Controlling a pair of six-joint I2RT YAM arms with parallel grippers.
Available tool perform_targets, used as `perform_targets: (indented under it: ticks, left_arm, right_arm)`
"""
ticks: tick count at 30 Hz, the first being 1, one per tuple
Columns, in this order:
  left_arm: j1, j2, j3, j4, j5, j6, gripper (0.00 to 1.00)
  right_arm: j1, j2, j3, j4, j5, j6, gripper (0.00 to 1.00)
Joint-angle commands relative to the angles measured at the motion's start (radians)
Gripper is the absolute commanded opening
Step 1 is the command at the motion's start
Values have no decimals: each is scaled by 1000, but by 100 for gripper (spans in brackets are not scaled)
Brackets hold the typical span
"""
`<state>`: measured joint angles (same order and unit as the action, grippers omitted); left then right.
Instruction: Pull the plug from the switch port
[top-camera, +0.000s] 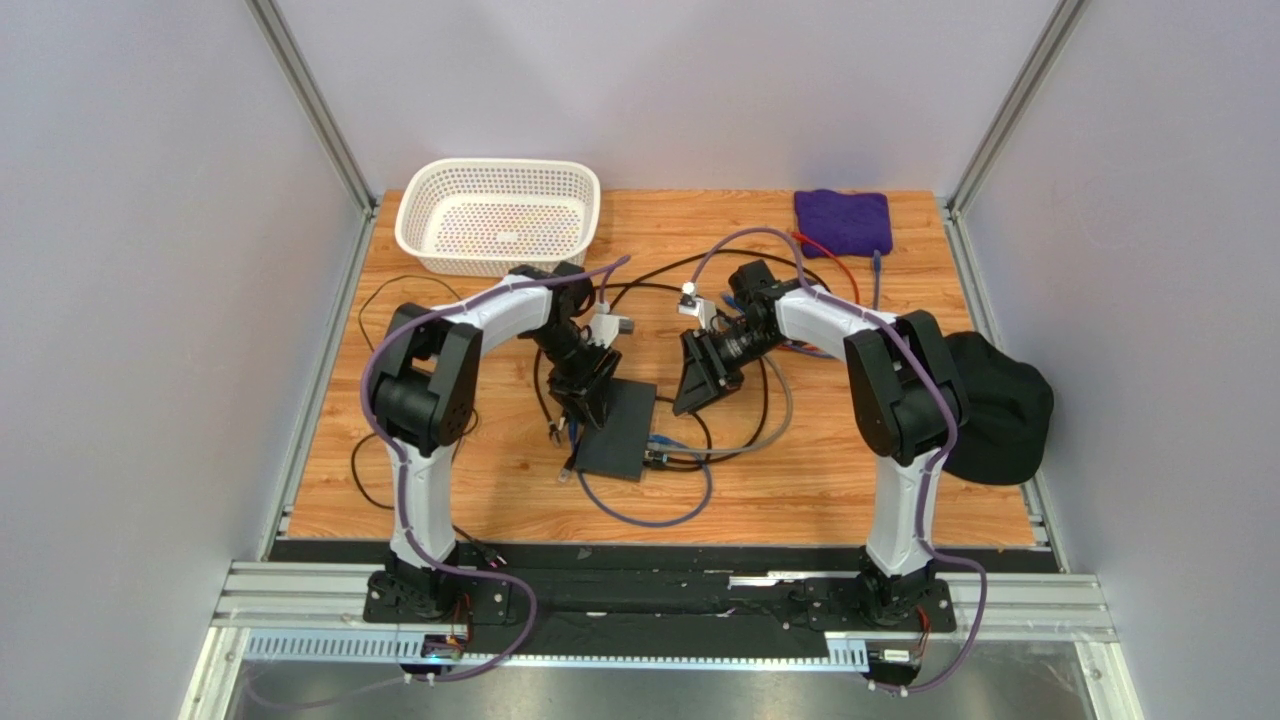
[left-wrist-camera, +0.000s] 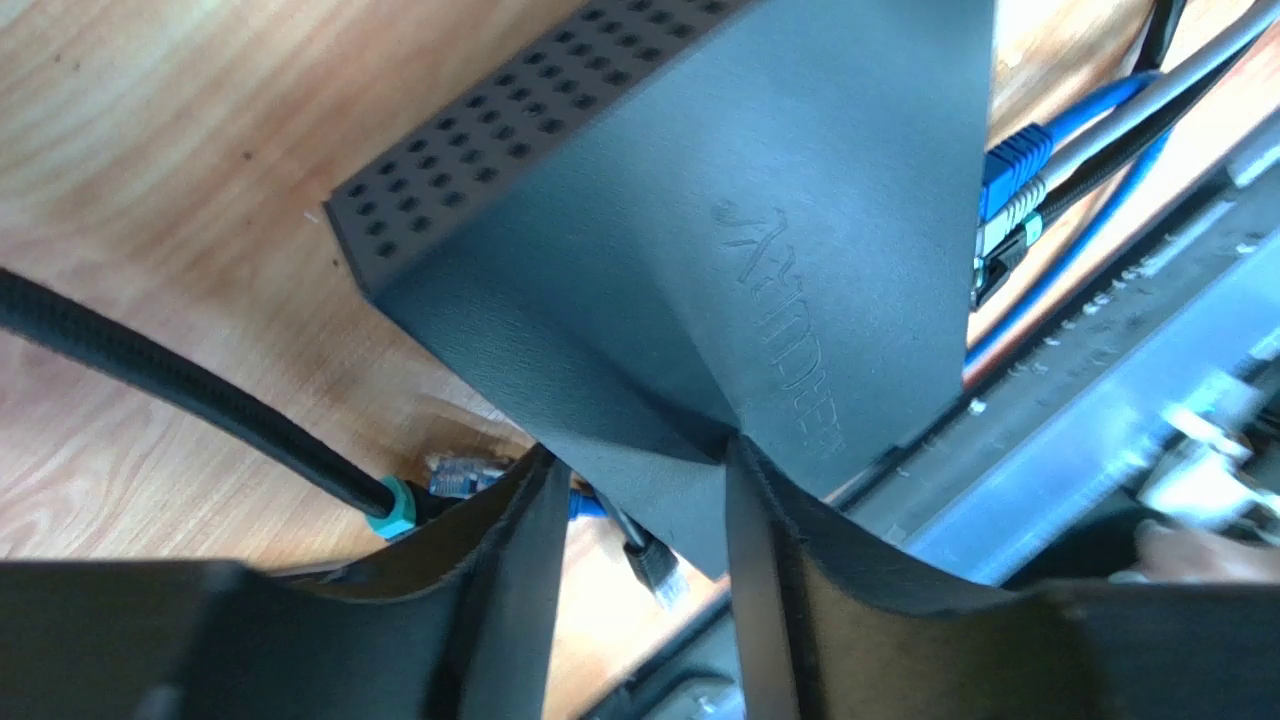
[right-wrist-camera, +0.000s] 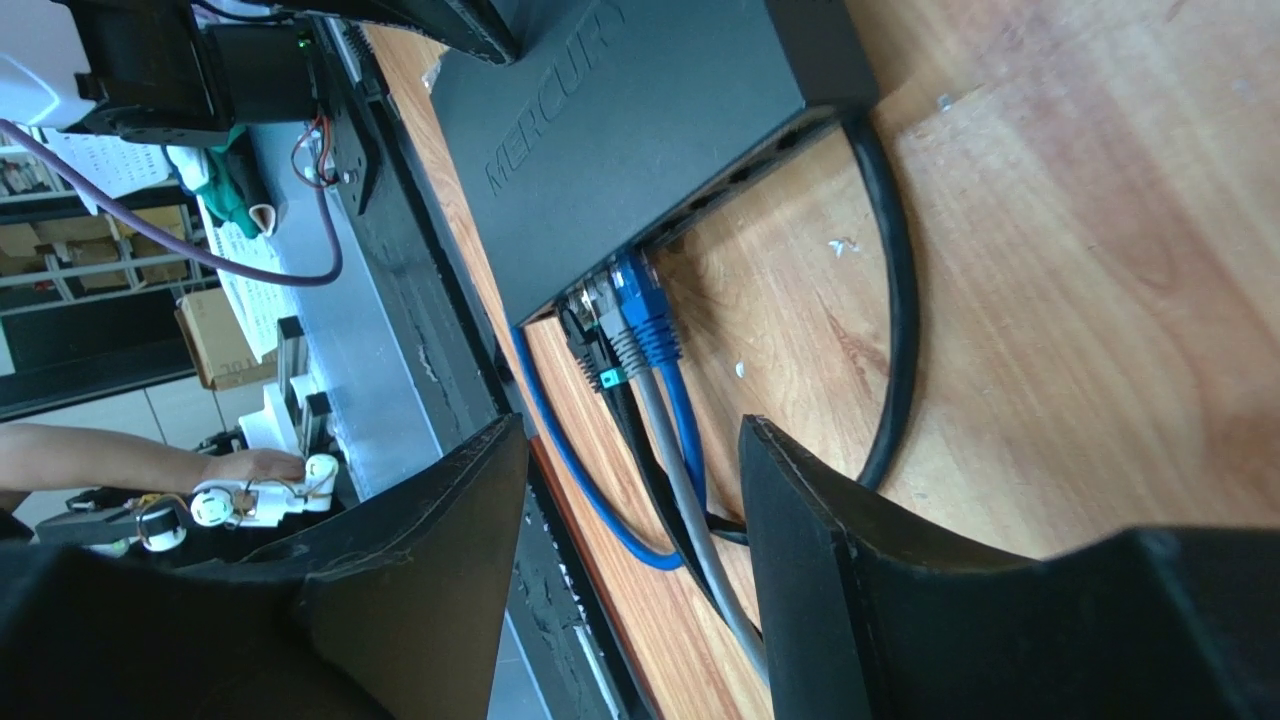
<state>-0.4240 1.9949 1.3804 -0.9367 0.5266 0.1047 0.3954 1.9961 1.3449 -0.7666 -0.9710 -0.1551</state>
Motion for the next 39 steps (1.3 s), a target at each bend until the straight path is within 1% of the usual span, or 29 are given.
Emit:
perform_targets:
  ticks: [1,2,5,9,12,13,15,16,18,19,22,24,29,32,34,35,36,39]
  left_arm:
    - [-1,166,172,18,-56,0,45]
    - [2,191,246,10,-56,6,42]
    - [14,252,379,-23,-71,26,40]
    - [34,225,428,-66,-77,44,42]
    - [47,138,401,-85,-82,49,47]
    - [48,83,390,-86,-61,52,48]
    - [48,32,344,-76,-18,53,50]
    - [48,-13,324,-71,46,53,50]
    - [45,-42,261,-51,108,35,47]
    - [38,-50,243,-50,163,29,46]
    - [22,-27,184,-47,225,-2,43]
    - [19,-16,138,-13,240,-40,43]
    - [5,21,95,9,243,-45,42]
    - [2,53,94,13,214,-49,42]
    - [-4,80,94,18,112,-57,42]
    - [-7,87,95,19,52,-88,43]
    - [-7,99,91,29,24,-91,43]
    - [-7,139,88,30,1,-100,44]
  right_arm:
    - [-4,7,56,47,-26,-8,57]
    - [-4,6,59,46,-26,-9,57]
    - [-7,9,59,35,-26,-23,57]
    - [-12,27,54,26,-40,-32,57]
    - [-12,52,59,26,-52,-34,57]
    - [-12,56,59,27,-55,-32,57]
    - [-9,78,57,32,-67,-31,56]
    - [-9,84,54,42,-70,-31,56]
    - [-4,98,46,53,-72,-23,54]
    - [-4,101,39,65,-74,-20,54]
    - [0,107,22,88,-81,-8,54]
    - [5,105,14,98,-92,-4,54]
    - [20,121,-1,107,-90,-4,54]
    - [28,138,2,108,-74,3,54]
    - [30,144,-4,130,-40,25,52]
    - [31,142,-13,153,-13,41,52]
    - [30,142,-33,196,-8,64,52]
    - [31,150,-56,265,-5,138,50]
